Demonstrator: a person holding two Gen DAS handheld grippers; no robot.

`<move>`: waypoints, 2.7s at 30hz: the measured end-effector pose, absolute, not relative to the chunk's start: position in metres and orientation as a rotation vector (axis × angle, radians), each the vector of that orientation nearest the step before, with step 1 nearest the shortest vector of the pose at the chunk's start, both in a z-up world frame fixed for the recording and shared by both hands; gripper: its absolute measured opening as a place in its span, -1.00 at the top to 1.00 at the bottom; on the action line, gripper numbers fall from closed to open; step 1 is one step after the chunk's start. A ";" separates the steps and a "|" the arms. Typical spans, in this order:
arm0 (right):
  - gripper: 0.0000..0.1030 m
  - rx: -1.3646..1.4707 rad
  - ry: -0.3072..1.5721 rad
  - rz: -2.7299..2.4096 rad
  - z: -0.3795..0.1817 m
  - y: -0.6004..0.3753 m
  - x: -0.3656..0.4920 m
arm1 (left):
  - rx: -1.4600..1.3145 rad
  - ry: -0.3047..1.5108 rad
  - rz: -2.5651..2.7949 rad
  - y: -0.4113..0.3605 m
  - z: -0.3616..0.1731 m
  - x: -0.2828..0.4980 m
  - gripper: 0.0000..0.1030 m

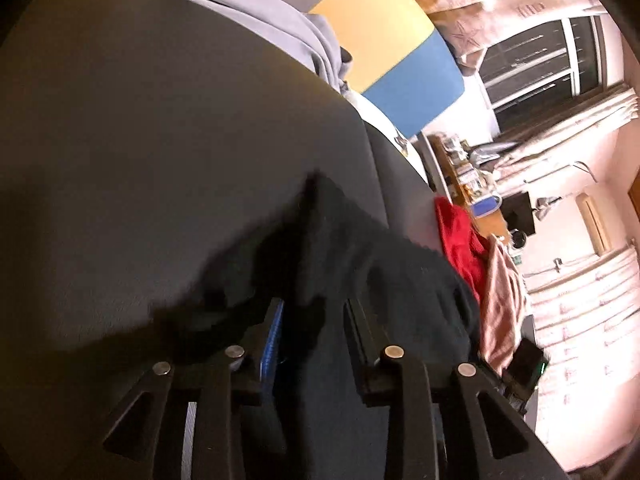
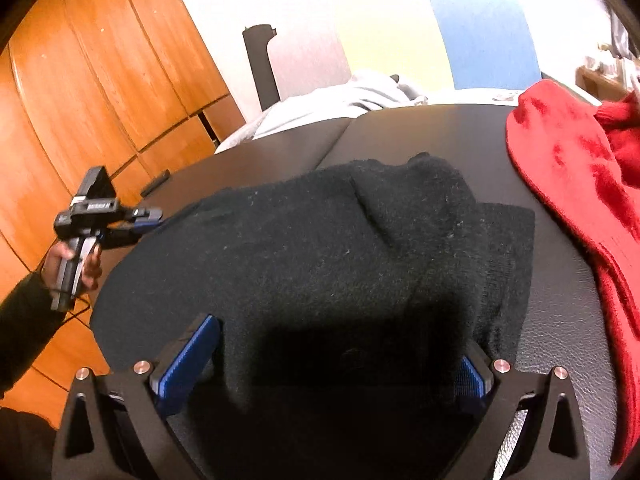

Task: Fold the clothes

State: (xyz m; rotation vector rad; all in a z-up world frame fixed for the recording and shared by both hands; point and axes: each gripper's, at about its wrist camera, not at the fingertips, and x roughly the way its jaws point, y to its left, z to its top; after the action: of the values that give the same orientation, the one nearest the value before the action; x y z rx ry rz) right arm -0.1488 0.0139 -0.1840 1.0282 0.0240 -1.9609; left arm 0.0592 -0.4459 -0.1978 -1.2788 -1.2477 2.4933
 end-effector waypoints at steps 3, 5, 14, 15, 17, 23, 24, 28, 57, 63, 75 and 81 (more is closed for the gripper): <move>-0.93 1.083 -0.060 -1.949 -0.166 0.025 -0.160 | -1.288 -1.166 2.513 -0.432 -0.192 0.078 0.41; -0.92 1.027 -0.113 -1.988 -0.148 0.039 -0.169 | -1.299 -1.107 2.529 -0.424 -0.188 0.080 0.44; 0.34 1.229 -0.014 -1.979 -0.176 0.018 -0.245 | -1.239 -1.077 2.587 -0.413 -0.174 0.077 0.96; 0.43 1.255 0.005 -1.975 -0.182 0.012 -0.250 | -1.178 -1.116 2.580 -0.417 -0.167 0.084 0.97; 0.78 1.212 -0.013 -1.979 -0.169 0.013 -0.249 | -1.072 -1.165 2.581 -0.425 -0.152 0.104 0.96; 0.79 1.158 0.017 -2.070 -0.156 0.022 -0.244 | -1.320 -1.222 2.593 -0.428 -0.194 0.124 0.96; 0.77 1.189 0.016 -2.065 -0.165 0.019 -0.248 | -1.377 -1.224 2.591 -0.427 -0.203 0.123 0.93; 0.04 1.212 -0.010 -2.036 -0.176 0.012 -0.251 | -1.257 -1.268 2.701 -0.426 -0.186 0.138 0.66; -0.76 1.079 0.474 -1.919 -0.141 0.021 -0.111 | -1.170 -0.824 2.886 -0.379 -0.141 0.096 0.47; -0.81 0.992 0.445 -1.931 -0.129 -0.035 -0.147 | -1.312 -0.834 2.711 -0.421 -0.155 0.042 0.15; -0.82 1.071 0.389 -1.970 -0.157 -0.047 -0.162 | -1.427 -0.791 2.541 -0.420 -0.176 -0.015 0.93; -0.96 1.012 0.336 -2.029 -0.152 -0.049 -0.190 | -1.532 -0.822 2.760 -0.441 -0.189 -0.019 0.93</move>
State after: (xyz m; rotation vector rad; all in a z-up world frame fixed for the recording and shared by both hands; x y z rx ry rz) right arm -0.1901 -0.0492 -0.1519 1.0120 0.3356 -2.0288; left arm -0.0193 -0.4408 -0.1894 -1.5319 -0.8216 2.7602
